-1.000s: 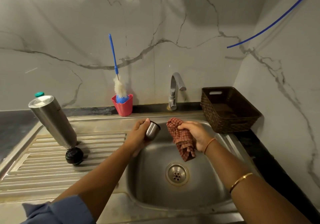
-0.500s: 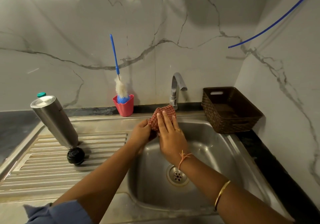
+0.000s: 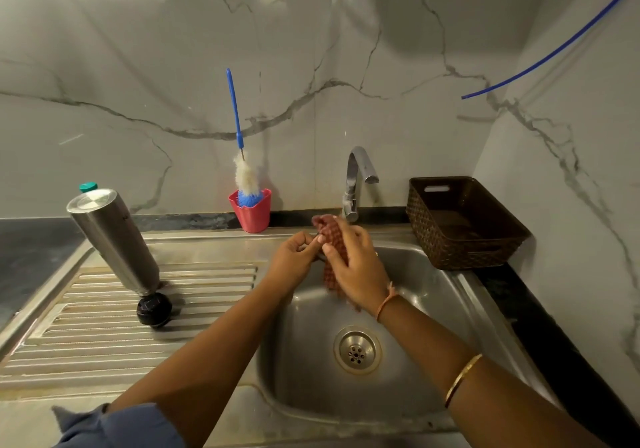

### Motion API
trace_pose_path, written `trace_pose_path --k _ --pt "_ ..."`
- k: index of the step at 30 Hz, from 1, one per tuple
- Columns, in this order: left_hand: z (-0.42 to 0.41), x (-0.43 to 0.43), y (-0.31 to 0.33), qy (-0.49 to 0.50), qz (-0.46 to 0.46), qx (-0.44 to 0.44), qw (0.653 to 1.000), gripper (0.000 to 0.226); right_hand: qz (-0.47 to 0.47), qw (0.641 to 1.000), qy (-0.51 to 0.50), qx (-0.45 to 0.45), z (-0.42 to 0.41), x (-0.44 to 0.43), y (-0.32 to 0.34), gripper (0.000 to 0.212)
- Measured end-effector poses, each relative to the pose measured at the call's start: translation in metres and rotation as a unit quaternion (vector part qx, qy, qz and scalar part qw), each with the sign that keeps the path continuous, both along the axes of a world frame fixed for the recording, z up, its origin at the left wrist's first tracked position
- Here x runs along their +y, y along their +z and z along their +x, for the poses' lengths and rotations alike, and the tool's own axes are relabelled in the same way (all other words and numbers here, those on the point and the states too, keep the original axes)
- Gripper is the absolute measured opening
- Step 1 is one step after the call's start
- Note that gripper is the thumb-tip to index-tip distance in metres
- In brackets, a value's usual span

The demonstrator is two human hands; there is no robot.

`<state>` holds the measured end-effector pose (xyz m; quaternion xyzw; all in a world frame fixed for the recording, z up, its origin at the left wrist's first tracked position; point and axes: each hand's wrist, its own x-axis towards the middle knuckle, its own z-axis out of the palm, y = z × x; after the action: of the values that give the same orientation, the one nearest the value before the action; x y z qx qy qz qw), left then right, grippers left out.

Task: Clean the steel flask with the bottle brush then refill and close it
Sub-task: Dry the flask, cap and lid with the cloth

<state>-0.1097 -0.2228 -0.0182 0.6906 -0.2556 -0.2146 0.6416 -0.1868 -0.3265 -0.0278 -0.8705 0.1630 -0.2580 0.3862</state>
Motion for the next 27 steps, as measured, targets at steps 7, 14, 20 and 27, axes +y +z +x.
trace_pose_path --k 7,14,20,27 --pt "-0.007 0.002 0.004 -0.053 -0.056 -0.003 0.997 0.010 0.629 0.772 0.080 -0.038 -0.001 -0.015 0.015 0.045" --pt "0.002 -0.001 -0.017 0.054 0.138 -0.411 0.900 0.015 0.567 0.821 -0.014 -0.068 0.006 -0.006 0.009 0.045" --pt "-0.001 -0.001 -0.014 0.040 0.089 -0.175 0.980 0.006 0.176 0.982 0.001 -0.075 -0.001 0.016 0.003 0.046" --pt "-0.006 0.010 -0.010 -0.101 -0.063 0.104 0.987 0.008 0.427 0.901 0.051 0.052 -0.004 -0.020 0.021 0.040"
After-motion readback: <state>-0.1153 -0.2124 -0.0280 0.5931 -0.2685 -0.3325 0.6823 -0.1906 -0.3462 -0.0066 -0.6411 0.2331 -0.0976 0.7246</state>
